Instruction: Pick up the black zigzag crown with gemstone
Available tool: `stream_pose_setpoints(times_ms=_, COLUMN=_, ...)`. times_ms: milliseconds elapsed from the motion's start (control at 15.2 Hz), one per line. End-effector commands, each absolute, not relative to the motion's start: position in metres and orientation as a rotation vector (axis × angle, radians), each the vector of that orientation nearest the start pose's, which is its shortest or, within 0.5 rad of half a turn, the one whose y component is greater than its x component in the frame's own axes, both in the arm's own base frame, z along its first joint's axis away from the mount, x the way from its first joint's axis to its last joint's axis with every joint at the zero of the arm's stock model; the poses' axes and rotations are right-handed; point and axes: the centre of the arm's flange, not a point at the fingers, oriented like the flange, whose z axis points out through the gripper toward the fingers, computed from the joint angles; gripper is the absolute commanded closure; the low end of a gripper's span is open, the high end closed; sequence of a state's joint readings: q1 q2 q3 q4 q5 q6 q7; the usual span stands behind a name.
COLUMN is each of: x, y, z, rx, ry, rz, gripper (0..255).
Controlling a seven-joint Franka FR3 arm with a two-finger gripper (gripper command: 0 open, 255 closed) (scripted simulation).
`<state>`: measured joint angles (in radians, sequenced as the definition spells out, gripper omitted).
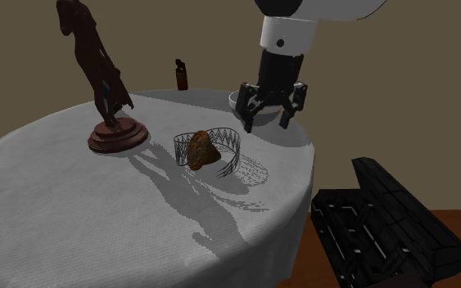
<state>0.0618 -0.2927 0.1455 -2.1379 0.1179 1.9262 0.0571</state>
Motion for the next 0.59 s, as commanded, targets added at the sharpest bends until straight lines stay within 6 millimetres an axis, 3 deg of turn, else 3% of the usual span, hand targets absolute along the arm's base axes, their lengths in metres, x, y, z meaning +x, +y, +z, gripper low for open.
stream_pose_setpoints(times_ms=0, x=0.487, y=0.125, z=0.531, rx=-3.043, ry=-0.197, rz=-0.114, gripper=0)
stream_pose_setpoints(times_ms=330, x=0.539, y=0.157, z=0.521, rx=-3.015, ry=-0.269, rz=-0.134, gripper=0)
stream_pose_setpoints(times_ms=528, x=0.539, y=0.157, z=0.505, rx=-3.015, ry=-0.269, rz=-0.134, gripper=0)
